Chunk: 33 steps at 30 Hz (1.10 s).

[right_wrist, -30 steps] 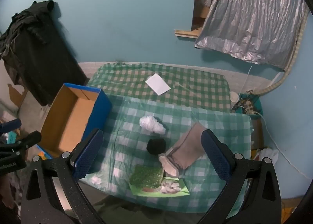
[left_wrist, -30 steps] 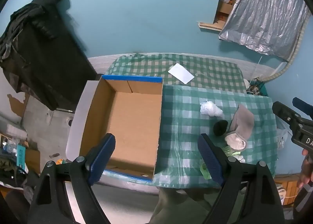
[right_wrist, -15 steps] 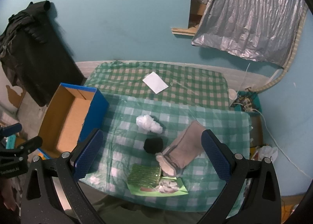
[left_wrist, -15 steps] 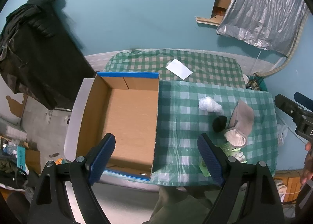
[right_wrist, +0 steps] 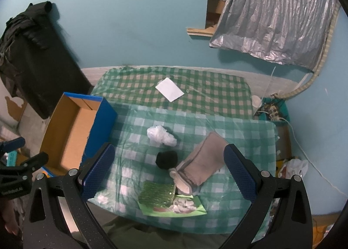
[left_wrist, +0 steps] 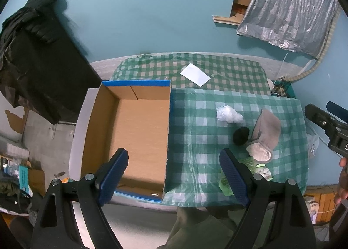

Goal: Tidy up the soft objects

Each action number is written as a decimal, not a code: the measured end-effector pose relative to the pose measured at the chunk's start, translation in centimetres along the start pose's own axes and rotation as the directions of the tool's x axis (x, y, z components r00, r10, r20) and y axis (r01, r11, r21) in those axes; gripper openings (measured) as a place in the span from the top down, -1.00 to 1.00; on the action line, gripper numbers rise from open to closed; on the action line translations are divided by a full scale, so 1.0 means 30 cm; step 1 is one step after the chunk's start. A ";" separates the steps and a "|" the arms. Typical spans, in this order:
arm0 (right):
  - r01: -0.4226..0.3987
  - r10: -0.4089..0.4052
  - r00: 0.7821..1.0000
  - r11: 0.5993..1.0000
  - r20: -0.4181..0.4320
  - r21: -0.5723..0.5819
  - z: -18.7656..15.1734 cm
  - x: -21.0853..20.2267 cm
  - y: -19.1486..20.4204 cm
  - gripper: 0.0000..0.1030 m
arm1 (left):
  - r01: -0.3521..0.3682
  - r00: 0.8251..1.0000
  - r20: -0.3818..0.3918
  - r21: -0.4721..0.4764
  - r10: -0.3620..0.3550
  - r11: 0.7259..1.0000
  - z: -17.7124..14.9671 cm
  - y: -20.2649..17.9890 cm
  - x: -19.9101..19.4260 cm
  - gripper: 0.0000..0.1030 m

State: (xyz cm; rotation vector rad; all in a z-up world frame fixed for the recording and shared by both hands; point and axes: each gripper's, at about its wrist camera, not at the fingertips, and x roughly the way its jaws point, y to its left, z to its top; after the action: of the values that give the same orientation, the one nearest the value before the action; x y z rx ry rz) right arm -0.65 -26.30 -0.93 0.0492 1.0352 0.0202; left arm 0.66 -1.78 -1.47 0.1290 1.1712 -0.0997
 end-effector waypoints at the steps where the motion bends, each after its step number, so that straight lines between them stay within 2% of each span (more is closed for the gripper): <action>1: 0.001 -0.001 1.000 1.000 0.000 0.000 0.000 0.000 -0.001 -0.96 | 0.000 1.000 0.001 0.002 0.000 1.000 0.002 -0.003 0.001 -0.69; 33: -0.002 0.002 1.000 1.000 -0.003 0.002 0.005 -0.002 -0.001 -0.96 | -0.005 1.000 0.000 0.006 0.005 1.000 0.006 -0.017 -0.005 -0.69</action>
State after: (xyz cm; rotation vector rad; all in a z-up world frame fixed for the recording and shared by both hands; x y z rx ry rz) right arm -0.55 -26.34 -0.80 0.0518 1.0378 0.0208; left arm 0.69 -2.32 -1.30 0.1374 1.1703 -0.0986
